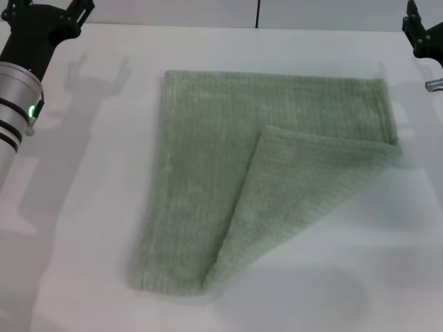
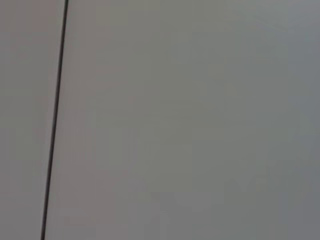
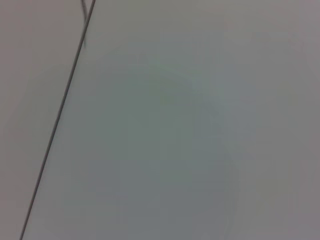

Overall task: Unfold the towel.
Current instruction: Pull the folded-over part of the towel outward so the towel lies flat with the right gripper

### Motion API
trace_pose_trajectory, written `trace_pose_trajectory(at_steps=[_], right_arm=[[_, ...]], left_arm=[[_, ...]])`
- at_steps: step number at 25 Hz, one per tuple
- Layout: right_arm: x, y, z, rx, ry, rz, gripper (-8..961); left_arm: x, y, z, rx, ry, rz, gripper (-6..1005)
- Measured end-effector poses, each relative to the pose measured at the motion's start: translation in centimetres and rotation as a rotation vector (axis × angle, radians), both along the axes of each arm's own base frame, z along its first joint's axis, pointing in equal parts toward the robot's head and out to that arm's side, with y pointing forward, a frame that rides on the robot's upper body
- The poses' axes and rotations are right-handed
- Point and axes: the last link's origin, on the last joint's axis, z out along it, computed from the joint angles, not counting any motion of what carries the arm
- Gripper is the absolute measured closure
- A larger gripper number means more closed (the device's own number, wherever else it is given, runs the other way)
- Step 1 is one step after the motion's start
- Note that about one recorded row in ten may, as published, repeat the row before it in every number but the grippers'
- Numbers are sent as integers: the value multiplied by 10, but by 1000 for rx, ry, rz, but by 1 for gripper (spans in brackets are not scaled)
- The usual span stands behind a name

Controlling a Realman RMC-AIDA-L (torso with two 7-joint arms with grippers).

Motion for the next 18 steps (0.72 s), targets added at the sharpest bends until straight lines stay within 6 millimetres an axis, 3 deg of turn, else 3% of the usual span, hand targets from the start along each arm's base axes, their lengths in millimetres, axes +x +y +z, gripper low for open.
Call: trace_pose_trajectory(at_steps=[18], right_arm=[[0, 0, 0, 0, 0, 1, 253]], left_arm=[[1, -4, -8, -31, 0, -12, 221]])
